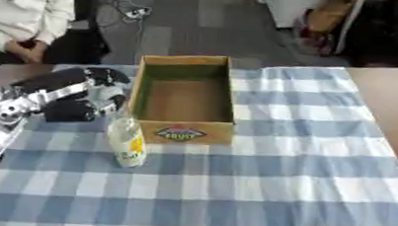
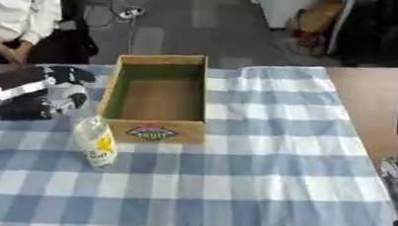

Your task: Pick up objects on the table and place them in the box.

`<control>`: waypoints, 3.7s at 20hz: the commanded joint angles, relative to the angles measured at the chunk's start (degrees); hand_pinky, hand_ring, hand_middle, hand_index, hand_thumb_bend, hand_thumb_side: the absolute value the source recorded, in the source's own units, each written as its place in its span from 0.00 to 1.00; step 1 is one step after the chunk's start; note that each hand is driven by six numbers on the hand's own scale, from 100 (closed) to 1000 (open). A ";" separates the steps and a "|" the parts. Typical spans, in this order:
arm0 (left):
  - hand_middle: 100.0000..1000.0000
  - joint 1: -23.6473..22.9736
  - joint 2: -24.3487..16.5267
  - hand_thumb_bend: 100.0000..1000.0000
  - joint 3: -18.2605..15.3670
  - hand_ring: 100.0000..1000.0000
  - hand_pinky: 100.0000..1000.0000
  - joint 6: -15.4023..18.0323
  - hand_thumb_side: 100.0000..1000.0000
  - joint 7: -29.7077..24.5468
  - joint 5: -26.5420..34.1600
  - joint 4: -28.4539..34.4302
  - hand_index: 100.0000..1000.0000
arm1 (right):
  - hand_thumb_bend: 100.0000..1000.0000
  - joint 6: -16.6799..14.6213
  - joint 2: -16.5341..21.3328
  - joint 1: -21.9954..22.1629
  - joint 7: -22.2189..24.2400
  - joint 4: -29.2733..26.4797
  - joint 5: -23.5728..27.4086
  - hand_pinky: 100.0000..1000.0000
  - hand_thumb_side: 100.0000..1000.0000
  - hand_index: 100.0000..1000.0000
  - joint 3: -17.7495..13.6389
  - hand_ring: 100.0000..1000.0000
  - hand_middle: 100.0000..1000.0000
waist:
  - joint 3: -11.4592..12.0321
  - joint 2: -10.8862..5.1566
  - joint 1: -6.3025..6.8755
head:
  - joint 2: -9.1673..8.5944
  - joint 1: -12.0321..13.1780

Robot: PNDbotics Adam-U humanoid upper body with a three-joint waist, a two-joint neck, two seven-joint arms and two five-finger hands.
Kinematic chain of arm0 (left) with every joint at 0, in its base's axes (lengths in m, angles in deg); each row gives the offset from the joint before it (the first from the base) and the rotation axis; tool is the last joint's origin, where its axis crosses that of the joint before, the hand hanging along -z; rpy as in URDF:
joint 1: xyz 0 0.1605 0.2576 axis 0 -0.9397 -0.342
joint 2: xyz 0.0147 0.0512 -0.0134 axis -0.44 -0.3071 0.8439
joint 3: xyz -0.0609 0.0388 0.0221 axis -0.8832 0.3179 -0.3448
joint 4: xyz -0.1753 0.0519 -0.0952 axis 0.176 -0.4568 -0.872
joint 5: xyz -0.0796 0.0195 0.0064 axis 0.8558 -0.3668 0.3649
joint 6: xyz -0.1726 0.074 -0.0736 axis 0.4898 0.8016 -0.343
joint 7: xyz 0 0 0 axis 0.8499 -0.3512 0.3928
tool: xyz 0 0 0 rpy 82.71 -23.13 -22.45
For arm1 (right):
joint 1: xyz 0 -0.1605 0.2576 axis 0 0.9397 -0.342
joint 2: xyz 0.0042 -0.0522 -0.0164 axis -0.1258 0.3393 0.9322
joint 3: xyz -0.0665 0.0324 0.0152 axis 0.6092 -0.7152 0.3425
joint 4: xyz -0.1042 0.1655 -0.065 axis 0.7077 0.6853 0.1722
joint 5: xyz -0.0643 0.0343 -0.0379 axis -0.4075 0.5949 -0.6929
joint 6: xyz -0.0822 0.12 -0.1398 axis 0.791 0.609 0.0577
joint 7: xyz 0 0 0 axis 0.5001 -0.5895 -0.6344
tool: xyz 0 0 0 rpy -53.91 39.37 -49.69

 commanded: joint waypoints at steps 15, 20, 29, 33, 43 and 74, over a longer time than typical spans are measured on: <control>0.96 1.06 0.31 1.00 -0.87 0.83 0.92 0.53 0.97 -0.10 -0.38 -1.93 0.98 | 0.00 -0.16 0.98 -0.84 0.22 -0.95 0.15 0.42 0.95 0.73 -0.32 0.47 0.50 | -0.16 -0.57 -0.27 | 0.16 0.42; 0.96 1.11 0.50 1.00 -1.01 0.83 0.91 0.72 0.93 -0.10 -0.76 -2.73 0.98 | 0.00 -0.16 0.92 -0.86 0.27 -0.95 0.17 0.42 0.95 0.73 -0.29 0.47 0.50 | -0.21 -0.49 -0.29 | 0.12 0.48; 0.96 1.17 0.77 1.00 -1.06 0.83 0.89 0.77 0.86 -0.49 -1.84 -3.49 0.98 | 0.00 -0.17 0.87 -0.90 0.31 -0.95 0.22 0.42 0.95 0.73 -0.29 0.47 0.50 | -0.31 -0.43 -0.30 | -0.02 0.47; 0.96 1.18 0.86 1.00 -0.92 0.83 0.87 0.93 0.79 -0.93 -2.12 -3.50 0.99 | 0.00 -0.18 0.87 -0.92 0.31 -0.95 0.24 0.42 0.95 0.73 -0.32 0.47 0.51 | -0.34 -0.41 -0.31 | 0.03 0.40; 0.93 0.98 1.19 1.00 -0.88 0.76 0.80 0.87 0.77 -0.99 -2.15 -3.38 0.95 | 0.00 -0.20 0.92 -0.93 0.33 -0.95 0.29 0.42 0.95 0.73 -0.36 0.47 0.51 | -0.32 -0.49 -0.30 | -0.16 0.31; 0.53 0.04 4.54 0.37 -1.45 0.14 0.14 -4.65 0.55 9.70 -2.33 -6.40 0.61 | 0.00 -0.29 0.84 -1.11 0.45 -0.95 0.46 0.42 0.95 0.73 -0.39 0.47 0.51 | -0.42 -0.38 -0.43 | -0.78 0.03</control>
